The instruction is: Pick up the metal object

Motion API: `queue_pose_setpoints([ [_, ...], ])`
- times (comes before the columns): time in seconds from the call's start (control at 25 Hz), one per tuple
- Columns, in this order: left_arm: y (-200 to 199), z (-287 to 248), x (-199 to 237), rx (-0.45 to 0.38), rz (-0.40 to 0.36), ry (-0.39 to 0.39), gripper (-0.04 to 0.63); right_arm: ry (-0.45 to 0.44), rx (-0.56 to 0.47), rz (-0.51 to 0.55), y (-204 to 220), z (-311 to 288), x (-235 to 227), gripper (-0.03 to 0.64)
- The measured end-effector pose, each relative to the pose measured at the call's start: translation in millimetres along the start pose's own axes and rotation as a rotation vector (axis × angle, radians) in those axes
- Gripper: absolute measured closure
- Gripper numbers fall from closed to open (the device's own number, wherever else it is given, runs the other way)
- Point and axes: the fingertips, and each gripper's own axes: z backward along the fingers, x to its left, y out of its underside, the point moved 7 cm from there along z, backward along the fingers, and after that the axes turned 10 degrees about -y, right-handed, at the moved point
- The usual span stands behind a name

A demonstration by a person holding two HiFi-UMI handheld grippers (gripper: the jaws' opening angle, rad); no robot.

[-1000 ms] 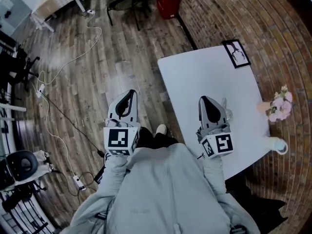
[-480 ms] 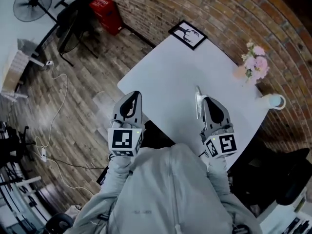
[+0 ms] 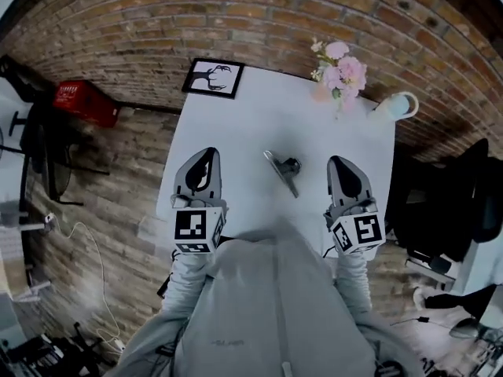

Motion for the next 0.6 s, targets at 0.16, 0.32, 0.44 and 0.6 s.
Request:
queue_pose_setpoints([
  [0.16,-4,-40,-7,0.012,-0.026,0.164,0.563,0.158,0.026,-0.022,2,10,-3,0.592],
  [0.32,-1,-63,-12,0.021,-0.046,0.273,0.563,0.252,0.051,-0.035,10,11,2,0.592],
  [0.44,4,-70,-15,0.027,-0.054,0.340,0.563,0.311,0.061,-0.042,15,14,11,0.592],
  [0.6,8,-72,-18,0.029,-0.065,0.399,0.563,0.359,0.062,-0.048,18,17,23,0.592],
])
